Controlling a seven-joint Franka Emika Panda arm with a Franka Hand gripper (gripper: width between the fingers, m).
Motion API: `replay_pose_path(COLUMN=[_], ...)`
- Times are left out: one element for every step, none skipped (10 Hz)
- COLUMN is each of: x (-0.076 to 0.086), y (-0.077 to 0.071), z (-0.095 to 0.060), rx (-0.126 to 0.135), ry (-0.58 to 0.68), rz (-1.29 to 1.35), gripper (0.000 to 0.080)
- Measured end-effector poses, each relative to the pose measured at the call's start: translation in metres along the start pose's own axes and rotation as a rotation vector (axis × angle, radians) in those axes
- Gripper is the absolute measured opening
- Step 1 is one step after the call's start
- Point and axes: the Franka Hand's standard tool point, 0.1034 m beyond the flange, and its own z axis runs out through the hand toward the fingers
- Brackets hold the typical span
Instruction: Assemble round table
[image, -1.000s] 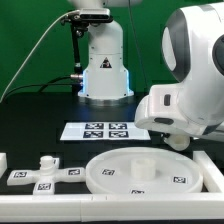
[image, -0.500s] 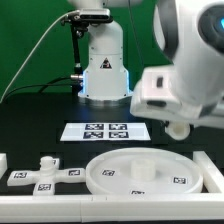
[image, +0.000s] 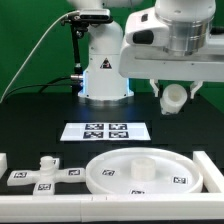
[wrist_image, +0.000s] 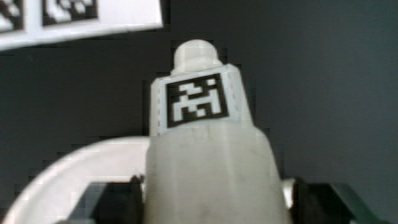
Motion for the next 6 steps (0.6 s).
replay_pose_path(x=[0.005,0.019,0.037,0.05,0.05,0.039], y=[-0.002,0.009,0.021,0.026,0.03,0.023], z=[-0.001,-0.005,-0.018,-0.025,-0.027,-0.022], rx=[0.05,0.149,0.181,0.172,0.161,0.155], ry=[0.057,0.084,0.168,0.278,0.377,0.448], rz=[-0.009,0.026,0.01,-0.026,-0.039,-0.023], gripper=[0.0403,0.0403,0.0403,0.0403,0.0403,0.0403])
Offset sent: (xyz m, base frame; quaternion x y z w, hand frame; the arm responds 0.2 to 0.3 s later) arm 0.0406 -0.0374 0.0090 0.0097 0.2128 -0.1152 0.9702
